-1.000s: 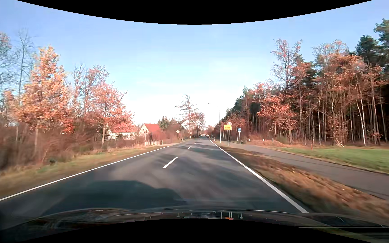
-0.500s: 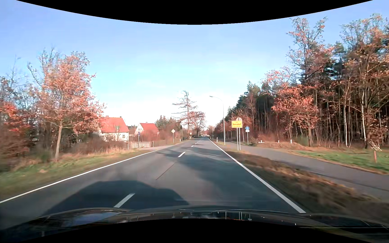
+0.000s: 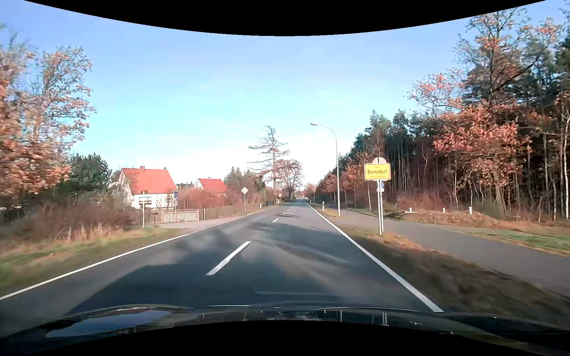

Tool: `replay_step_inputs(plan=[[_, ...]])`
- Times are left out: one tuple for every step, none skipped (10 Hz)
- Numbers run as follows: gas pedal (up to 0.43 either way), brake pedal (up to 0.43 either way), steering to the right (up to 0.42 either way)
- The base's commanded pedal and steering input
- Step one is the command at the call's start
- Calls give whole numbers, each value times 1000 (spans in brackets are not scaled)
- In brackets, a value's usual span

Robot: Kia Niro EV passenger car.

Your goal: Follow the waypoints while adhering to traffic rules and regulations

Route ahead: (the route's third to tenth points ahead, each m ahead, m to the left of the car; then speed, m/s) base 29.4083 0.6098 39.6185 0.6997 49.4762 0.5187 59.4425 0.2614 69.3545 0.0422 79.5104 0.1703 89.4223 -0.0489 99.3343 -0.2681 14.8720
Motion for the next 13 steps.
replay_step_inputs(plan=[[0,0,-5],[0,0,-5],[0,0,-4],[0,0,-4],[0,0,-4],[0,0,-4],[0,0,-2],[0,0,1],[0,0,2],[0,0,2],[28,0,2],[39,0,3],[47,0,4]])
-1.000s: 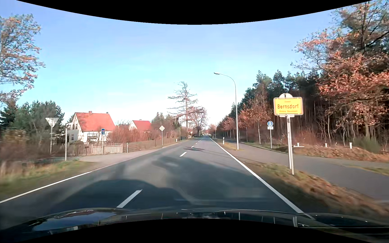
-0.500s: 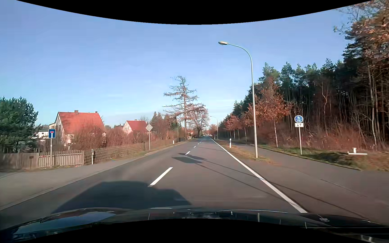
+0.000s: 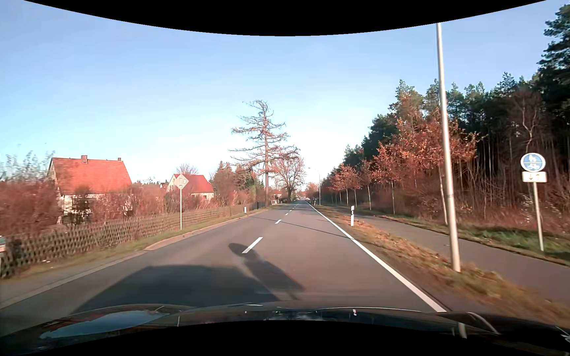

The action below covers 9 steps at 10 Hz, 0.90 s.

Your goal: Follow the waypoints while adhering to traffic rules and regulations

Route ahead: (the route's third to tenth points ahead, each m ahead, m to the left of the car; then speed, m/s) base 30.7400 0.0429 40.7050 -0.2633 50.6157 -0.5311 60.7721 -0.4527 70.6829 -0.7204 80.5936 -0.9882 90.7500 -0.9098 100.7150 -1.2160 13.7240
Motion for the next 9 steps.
replay_step_inputs(plan=[[67,0,4],[67,0,4],[79,0,4],[79,0,4],[79,0,4],[87,0,3],[87,0,2],[98,0,2],[98,0,1]])
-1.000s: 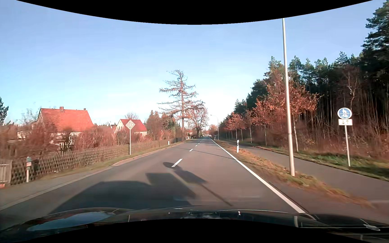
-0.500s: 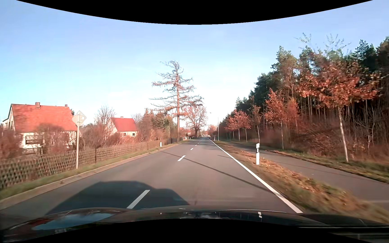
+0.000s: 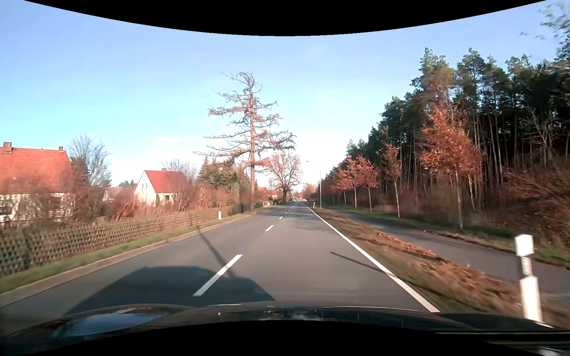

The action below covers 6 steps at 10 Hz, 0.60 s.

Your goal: Follow the waypoints while adhering to traffic rules and regulations

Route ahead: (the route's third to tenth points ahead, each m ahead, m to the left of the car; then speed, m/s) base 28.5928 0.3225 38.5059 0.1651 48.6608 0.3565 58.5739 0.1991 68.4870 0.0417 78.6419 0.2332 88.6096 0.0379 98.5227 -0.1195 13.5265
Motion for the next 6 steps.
replay_step_inputs(plan=[[98,0,-1],[98,0,-2],[98,0,-2],[98,0,-2],[98,0,-2],[98,0,-2]])
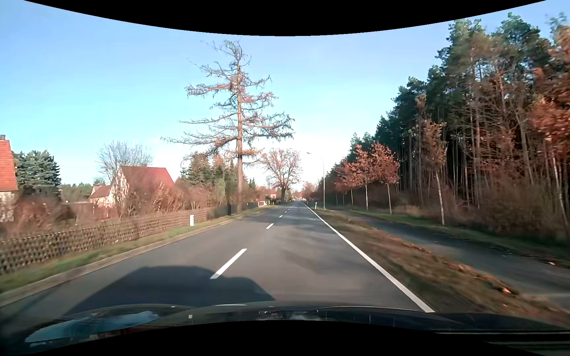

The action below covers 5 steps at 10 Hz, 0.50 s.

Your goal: Follow the waypoints while adhering to traffic rules and regulations

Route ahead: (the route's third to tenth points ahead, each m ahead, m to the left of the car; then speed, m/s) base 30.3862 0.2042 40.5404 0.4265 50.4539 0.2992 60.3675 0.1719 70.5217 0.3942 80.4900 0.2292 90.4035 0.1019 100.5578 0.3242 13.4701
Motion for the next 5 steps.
replay_step_inputs(plan=[[98,0,-4],[98,0,-4],[98,0,-5],[98,0,-5],[98,0,-5]])
